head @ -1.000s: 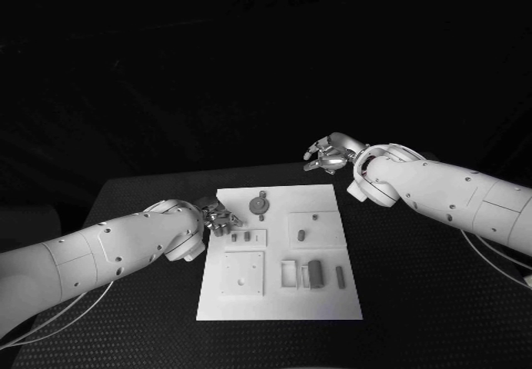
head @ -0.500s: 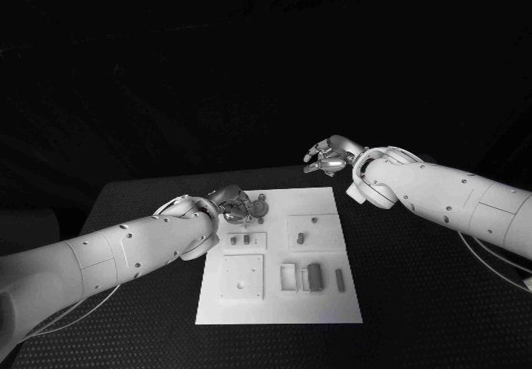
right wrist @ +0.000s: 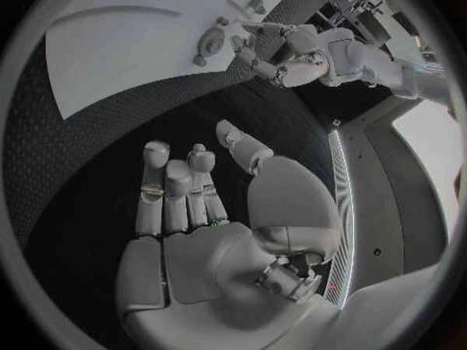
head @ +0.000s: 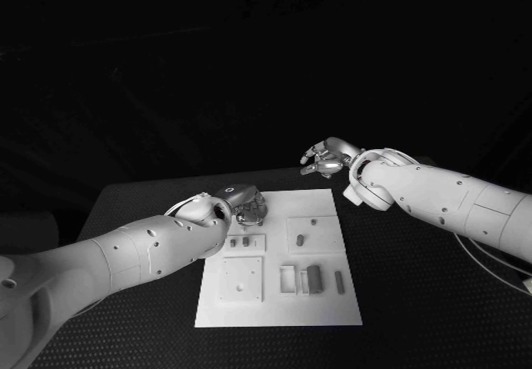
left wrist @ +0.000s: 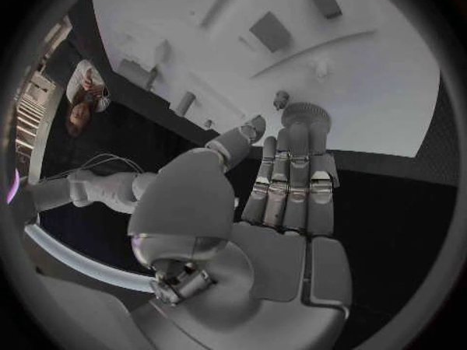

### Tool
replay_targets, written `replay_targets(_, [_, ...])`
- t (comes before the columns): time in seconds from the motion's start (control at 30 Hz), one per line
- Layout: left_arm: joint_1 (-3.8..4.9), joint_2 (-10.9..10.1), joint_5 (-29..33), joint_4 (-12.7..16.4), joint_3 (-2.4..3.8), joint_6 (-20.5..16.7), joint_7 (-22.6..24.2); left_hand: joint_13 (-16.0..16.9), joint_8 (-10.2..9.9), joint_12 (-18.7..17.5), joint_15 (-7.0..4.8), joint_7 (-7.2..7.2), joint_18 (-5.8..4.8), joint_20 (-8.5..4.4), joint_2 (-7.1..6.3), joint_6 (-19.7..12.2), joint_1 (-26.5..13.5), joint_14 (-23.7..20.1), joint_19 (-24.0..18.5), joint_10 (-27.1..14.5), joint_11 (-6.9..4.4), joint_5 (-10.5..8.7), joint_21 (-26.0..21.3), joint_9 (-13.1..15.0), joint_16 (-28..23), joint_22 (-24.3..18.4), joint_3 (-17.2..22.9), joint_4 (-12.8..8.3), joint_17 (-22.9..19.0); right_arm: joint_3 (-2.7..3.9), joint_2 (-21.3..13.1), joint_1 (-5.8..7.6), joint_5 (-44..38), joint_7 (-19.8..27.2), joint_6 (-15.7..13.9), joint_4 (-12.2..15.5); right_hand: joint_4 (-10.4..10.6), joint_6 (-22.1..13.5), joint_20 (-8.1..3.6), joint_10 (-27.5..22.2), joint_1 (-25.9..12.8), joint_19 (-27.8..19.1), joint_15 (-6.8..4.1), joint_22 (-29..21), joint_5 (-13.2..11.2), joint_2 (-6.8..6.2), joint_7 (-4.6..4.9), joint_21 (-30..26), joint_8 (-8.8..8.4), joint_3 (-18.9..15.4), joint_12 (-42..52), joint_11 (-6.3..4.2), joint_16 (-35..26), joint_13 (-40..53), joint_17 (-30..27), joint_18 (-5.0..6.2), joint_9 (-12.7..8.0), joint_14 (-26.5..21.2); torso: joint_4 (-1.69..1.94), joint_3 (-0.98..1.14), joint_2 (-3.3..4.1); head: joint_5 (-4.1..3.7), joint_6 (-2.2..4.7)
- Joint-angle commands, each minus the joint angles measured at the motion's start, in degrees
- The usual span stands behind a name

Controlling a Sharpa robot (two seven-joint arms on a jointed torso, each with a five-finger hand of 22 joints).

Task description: Assemble the parts on the task board

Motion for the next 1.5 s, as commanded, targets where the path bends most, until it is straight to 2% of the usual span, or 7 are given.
replay_targets(0.03, [-0.35,0.8,-4.7,-1.2,-0.02,0.5,-0.4,-0.2,-0.4,-0.4,-0.24,0.04,0.49,-0.3,-0.15,-0.7,0.1,0.7,0.6,0.2,0.04,-0.15,0.2,-0.4,0.3,0.1,-0.4,-0.1,0.1,0.02,0.2,0.01,0.0,0.7,0.1,0.0,0.1,5.0,0.05,-5.9,-0.4,-0.4,0.12,0.7,0.3,0.05,2.76,-0.3,-0.26,0.2,-0.3,1.88,-0.3,-0.1,-0.1,0.9,0.0,-0.4,0.01,0.0,0.01,-0.08,0.0])
replay_targets(0.2, [-0.88,1.3,-6.0,-2.1,-0.04,2.4,-0.5,-1.2,-0.8,-2.4,-0.3,0.01,0.66,-0.75,-0.38,-1.0,0.3,2.1,2.2,-1.4,0.41,-0.11,0.6,-1.2,1.0,0.7,-0.4,-0.1,0.3,0.02,0.2,0.01,0.0,0.7,0.1,0.1,0.1,5.0,0.06,-5.9,-0.3,-0.4,0.13,0.7,0.3,0.08,2.77,-0.3,-0.27,0.3,-0.3,1.89,-0.3,-0.1,-0.1,0.9,-0.1,-0.4,0.05,-0.04,0.0,-0.14,-0.08])
replay_targets(0.3, [-1.03,1.4,-6.0,-2.3,-0.03,2.9,-0.6,-2.1,-1.1,-3.7,-0.54,-0.41,1.02,-1.01,-0.71,-1.4,0.4,3.3,3.6,-2.5,0.26,-0.03,1.3,-1.8,2.7,1.7,-0.6,-0.1,1.0,0.02,0.2,0.01,0.0,0.7,0.1,0.0,0.1,5.0,0.06,-5.9,-0.3,-0.4,0.13,0.7,0.3,0.08,2.77,-0.3,-0.27,0.3,-0.3,1.89,-0.3,-0.1,-0.1,0.9,-0.1,-0.4,0.07,-0.05,-0.01,-0.15,-0.16])
replay_targets(0.63, [-1.48,1.9,-6.1,-3.3,-0.02,4.3,-0.5,-3.2,-1.4,-5.0,-0.78,-0.52,1.47,-1.23,-0.86,-1.7,0.1,3.6,4.7,-3.0,0.08,-0.02,2.1,-2.7,5.0,3.6,-0.7,0.0,1.7,0.02,0.4,0.01,0.0,0.7,0.2,0.0,0.1,5.0,0.07,-5.9,-0.3,-0.4,0.14,0.7,0.3,0.11,2.78,-0.3,-0.28,0.3,-0.3,1.9,-0.3,-0.1,-0.1,0.9,-0.1,-0.4,0.05,-0.08,-0.04,-0.14,-0.27])
replay_targets(1.17, [-2.21,2.5,-6.0,-4.1,-0.03,5.0,0.9,-3.8,-0.6,-4.8,-1.89,-1.1,1.93,-2.28,0.53,0.0,0.3,5.3,7.3,-1.2,-1.0,-0.01,4.5,-3.4,9.4,5.3,-0.9,0.0,2.8,0.03,0.4,0.01,0.0,0.7,0.3,0.0,0.1,5.0,0.09,-5.9,-0.3,-0.4,0.16,0.8,0.3,0.15,2.79,-0.3,-0.29,0.3,-0.2,1.91,-0.3,-0.1,-0.1,0.9,-0.1,-0.4,0.06,-0.07,-0.05,-0.34,-0.37])
replay_targets(1.5, [-2.21,2.3,-5.9,-3.8,-0.04,4.7,1.4,-3.4,0.7,-3.7,-2.6,-1.08,2.39,-3.09,1.02,2.6,0.4,7.4,9.2,2.5,-1.66,-0.03,7.8,-3.7,12.6,5.4,-1.2,-0.1,3.0,0.03,0.4,0.01,0.0,0.6,0.4,0.0,0.1,5.0,0.1,-5.9,-0.3,-0.4,0.16,0.8,0.3,0.18,2.79,-0.3,-0.29,0.3,-0.2,1.91,-0.2,-0.1,-0.1,0.9,-0.1,-0.4,0.08,-0.07,-0.05,-0.41,-0.5])
